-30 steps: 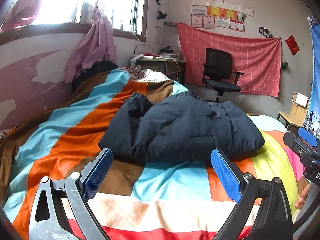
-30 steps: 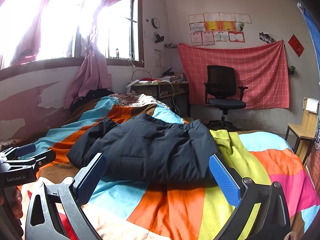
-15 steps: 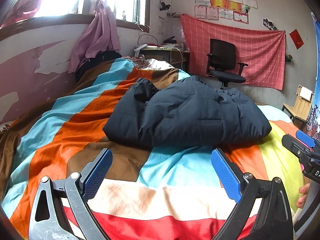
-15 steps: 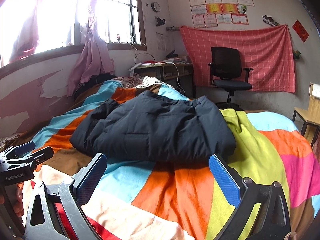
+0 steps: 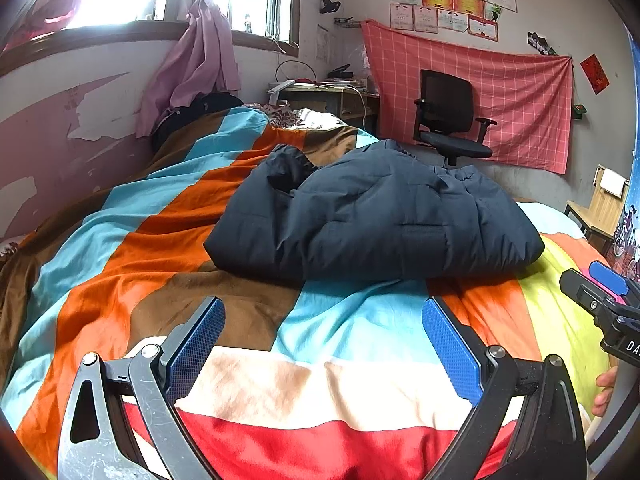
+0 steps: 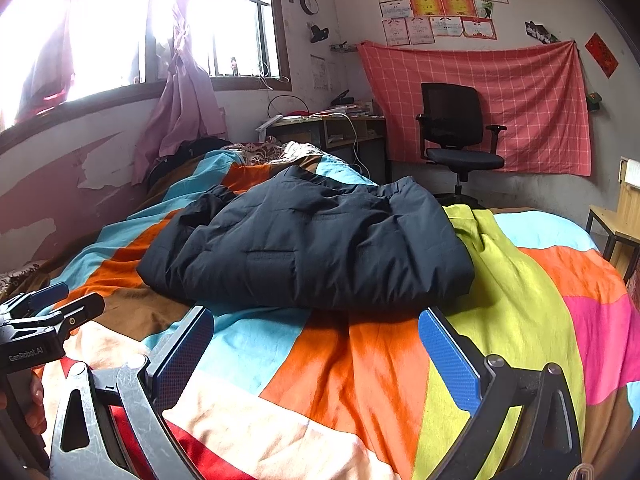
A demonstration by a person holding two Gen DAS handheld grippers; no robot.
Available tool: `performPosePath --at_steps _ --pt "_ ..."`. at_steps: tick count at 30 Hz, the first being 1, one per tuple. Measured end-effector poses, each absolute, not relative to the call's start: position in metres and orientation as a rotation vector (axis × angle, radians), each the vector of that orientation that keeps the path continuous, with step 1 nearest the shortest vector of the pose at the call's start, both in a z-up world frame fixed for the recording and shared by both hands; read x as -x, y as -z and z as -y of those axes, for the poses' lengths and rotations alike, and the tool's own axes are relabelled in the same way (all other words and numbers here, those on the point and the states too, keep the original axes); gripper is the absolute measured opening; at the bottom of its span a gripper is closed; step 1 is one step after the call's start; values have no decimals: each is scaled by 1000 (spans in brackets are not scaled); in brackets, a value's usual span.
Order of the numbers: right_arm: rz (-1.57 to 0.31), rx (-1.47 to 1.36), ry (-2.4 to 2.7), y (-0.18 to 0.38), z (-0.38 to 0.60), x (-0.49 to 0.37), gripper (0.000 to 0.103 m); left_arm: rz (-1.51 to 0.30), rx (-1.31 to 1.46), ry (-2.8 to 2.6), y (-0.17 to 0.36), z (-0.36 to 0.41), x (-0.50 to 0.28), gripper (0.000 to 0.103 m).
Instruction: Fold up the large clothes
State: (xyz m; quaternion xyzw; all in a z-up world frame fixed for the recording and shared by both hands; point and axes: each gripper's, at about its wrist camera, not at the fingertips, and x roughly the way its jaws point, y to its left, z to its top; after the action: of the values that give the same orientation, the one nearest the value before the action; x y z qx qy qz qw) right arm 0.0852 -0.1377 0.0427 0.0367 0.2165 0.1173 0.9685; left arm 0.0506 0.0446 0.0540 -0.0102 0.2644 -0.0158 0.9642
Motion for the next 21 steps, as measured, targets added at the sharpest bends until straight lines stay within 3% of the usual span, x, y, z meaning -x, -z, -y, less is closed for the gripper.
performPosePath --at_steps 21 --pt "-452 -82 -240 -34 141 -86 103 -533 10 32 -53 -44 -51 97"
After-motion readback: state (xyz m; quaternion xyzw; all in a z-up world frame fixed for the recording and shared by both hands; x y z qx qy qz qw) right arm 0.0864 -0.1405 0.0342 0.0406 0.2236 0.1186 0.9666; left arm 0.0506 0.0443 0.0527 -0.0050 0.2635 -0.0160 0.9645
